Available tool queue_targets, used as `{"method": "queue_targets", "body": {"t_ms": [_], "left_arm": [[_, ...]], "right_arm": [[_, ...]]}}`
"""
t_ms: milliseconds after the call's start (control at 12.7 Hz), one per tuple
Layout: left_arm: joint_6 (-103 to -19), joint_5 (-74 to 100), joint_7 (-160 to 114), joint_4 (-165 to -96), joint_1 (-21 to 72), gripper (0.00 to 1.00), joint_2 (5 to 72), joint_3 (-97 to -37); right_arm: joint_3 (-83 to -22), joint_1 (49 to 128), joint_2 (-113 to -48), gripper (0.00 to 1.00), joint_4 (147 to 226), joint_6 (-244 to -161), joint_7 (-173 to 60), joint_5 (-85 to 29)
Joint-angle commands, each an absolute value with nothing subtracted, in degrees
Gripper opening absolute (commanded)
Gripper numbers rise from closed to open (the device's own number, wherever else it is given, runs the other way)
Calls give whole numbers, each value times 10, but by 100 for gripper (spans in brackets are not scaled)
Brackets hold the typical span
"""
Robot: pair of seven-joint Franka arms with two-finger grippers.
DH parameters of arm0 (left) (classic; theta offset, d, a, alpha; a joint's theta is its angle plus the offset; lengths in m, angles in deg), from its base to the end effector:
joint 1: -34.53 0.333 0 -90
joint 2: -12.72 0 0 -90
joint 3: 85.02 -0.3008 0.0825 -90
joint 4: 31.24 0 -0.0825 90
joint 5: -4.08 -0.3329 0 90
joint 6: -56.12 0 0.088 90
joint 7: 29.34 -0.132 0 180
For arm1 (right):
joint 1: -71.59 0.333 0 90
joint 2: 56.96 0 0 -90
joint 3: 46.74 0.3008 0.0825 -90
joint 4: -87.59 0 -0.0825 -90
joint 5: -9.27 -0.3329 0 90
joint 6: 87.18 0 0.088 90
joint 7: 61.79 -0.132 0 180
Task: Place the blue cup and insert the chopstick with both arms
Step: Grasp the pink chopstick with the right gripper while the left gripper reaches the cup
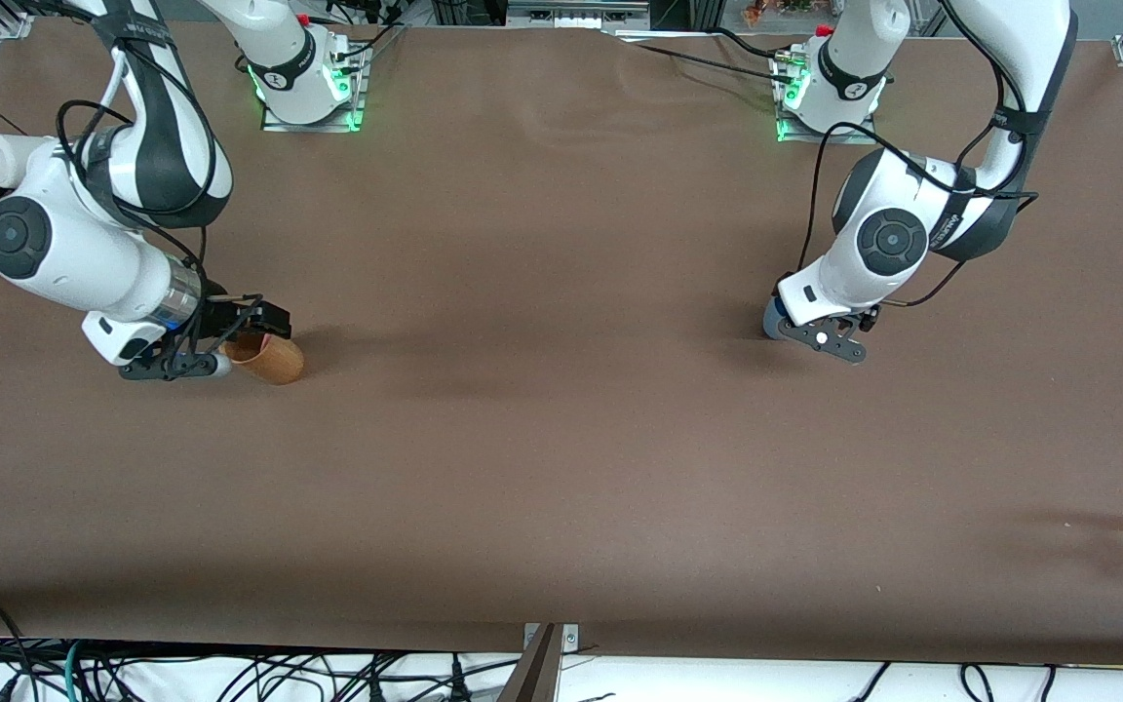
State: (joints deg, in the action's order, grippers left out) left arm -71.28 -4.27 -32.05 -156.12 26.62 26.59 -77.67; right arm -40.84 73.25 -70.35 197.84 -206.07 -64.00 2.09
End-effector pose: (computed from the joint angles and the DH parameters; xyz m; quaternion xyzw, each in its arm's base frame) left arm 0.4790 -0.1232 0.2637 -0.9735 0.2039 0.0923 0.0482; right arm 0.5441 0.0794 0.3533 -0.9969 -0.0132 0.0465 0.0617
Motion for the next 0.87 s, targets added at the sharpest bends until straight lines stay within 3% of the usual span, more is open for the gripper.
{"method": "queue_targets", "body": {"t_ms": [0, 79, 158, 315, 394, 552, 788], "left_arm": [[-738, -78, -329, -1573, 272, 95, 267, -776], [-746, -88, -329, -1580, 273, 89, 274, -776], [-759, -89, -329, -1584, 273, 69, 277, -776], [-781, -89, -329, -1584, 273, 12, 287, -776], [-784, -89, -329, -1583, 274, 0, 291, -776], [-785, -89, -329, -1578, 282, 0, 291, -775], [-781, -88, -323, -1561, 274, 0, 285, -774]], "right_arm": [[-407, 729, -689, 84, 2010, -2077, -643, 7], [-408, 728, -690, 79, 2010, -2074, -641, 7], [-408, 726, -689, 75, 2011, -2071, -641, 7], [-408, 726, -690, 59, 2014, -2069, -640, 7], [-408, 724, -690, 53, 2015, -2069, -640, 7], [-408, 723, -690, 44, 2018, -2070, -640, 7], [-409, 722, -690, 38, 2018, -2070, -638, 7]]}}
